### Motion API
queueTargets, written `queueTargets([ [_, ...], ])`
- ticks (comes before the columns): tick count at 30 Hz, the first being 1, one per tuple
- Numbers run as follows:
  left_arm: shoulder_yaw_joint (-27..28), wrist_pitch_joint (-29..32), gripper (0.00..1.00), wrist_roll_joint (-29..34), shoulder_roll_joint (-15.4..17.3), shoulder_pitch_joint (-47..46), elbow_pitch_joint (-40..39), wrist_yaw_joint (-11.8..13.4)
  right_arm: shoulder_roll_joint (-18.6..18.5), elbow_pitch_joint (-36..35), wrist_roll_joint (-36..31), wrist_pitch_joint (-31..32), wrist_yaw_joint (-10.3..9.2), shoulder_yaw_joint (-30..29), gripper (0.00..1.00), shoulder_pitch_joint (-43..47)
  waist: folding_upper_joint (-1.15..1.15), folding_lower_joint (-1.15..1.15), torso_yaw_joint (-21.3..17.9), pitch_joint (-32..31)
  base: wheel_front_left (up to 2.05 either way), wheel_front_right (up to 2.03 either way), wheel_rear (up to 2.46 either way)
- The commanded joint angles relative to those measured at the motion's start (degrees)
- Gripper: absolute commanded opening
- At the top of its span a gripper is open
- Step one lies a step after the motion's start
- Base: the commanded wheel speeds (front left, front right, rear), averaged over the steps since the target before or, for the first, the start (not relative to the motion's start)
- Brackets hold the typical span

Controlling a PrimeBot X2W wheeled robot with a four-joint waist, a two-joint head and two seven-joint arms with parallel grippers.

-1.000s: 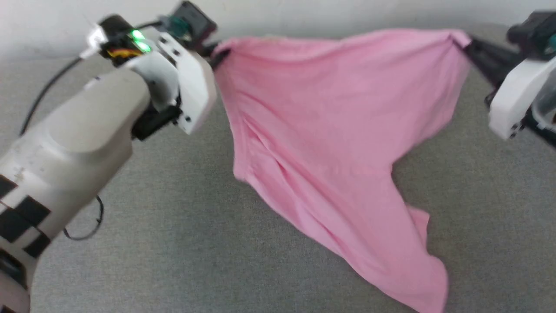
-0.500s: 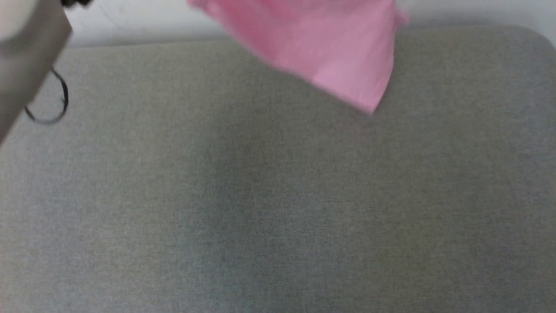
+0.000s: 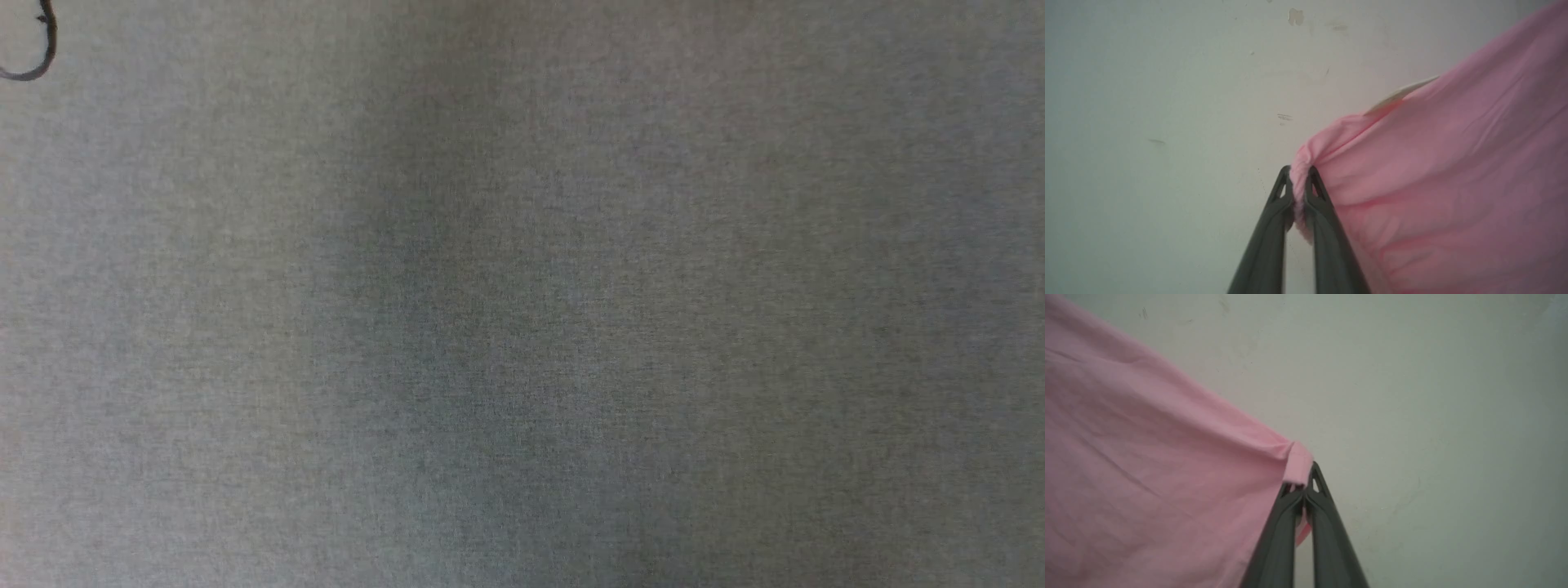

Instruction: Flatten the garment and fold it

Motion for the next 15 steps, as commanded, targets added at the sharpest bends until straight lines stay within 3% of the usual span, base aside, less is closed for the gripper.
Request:
queueTargets([
  [1, 0.44, -0.83, 0.00, 0.22, -0.13, -0.08, 0.63, 0.59, 0.37, 0.88, -0.37, -0.81, -0.13, -0.05, 0.00, -0.12, 0.00, -0.03, 1.36, 4.49, 0.00, 0.00, 0.00],
  [10, 2.14, -2.82, 0.00, -1.24, -0.82, 10.17, 0.25, 0.71, 2.05, 2.68, 1.50, -6.35, -0.13, 2.80, 0.00, 8.59, 0.00, -0.03, 1.00, 4.63, 0.00, 0.00, 0.00],
  [15, 5.98, -2.89, 0.00, -0.18, 0.64, 20.77, -7.05, 2.67, 2.50, 1.39, 2.54, -8.41, -0.13, 5.01, 0.00, 17.73, 0.00, -0.03, 0.42, 1.75, 0.00, 0.00, 0.00],
])
